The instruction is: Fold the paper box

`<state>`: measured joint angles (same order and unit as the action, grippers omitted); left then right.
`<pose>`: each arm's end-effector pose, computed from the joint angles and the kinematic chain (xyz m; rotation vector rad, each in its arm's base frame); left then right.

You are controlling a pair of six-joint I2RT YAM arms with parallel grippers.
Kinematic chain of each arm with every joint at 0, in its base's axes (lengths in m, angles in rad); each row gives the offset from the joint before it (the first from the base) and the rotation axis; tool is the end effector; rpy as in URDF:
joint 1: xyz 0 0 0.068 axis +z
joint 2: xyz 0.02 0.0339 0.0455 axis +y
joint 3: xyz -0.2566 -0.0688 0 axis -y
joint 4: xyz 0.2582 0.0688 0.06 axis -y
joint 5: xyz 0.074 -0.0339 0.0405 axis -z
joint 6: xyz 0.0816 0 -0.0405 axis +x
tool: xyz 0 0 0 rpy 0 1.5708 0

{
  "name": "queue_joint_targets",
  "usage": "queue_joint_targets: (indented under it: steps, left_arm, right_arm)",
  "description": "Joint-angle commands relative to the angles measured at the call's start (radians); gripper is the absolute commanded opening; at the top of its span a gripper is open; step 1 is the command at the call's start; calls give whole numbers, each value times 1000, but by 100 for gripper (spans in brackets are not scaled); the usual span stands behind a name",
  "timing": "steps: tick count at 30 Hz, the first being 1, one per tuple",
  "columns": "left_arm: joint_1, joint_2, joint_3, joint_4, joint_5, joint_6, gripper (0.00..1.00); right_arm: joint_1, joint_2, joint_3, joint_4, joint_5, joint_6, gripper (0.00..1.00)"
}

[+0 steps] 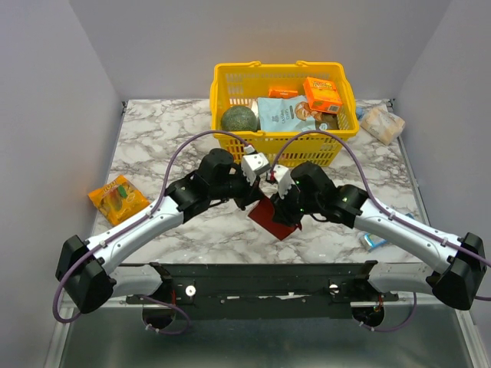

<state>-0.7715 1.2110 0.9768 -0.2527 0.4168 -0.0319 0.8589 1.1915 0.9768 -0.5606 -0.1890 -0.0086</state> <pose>0.2107 -0.2510 0.2826 1.0204 1.8837 -0.9139 0.1845 0.2373 0.2476 -1.1035 2.1534 0.6277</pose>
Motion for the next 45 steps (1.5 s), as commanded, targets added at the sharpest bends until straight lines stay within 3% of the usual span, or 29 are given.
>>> queue_joint_targets:
  steps: [1, 8, 12, 26, 35, 45]
  left_arm:
    - [-35, 19, 31, -49, -68, -39, 0]
    - [-60, 39, 31, -51, -170, -181, 0]
    - [-74, 22, -41, 33, -194, -278, 0]
    - [-121, -47, -263, 315, -357, -440, 0]
    - [-124, -62, -421, 495, -389, -462, 0]
    - [-124, -68, -570, 713, -496, -347, 0]
  right_arm:
    - [5, 10, 5, 16, 83, -5, 25]
    - [8, 10, -1, 16, 161, 5, 24]
    - [8, 11, -3, 16, 214, 6, 24]
    - [6, 14, -3, 21, 169, 52, 24]
    - [9, 20, -72, 116, 220, 52, 24]
    - [71, 143, -159, 418, 431, -28, 22]
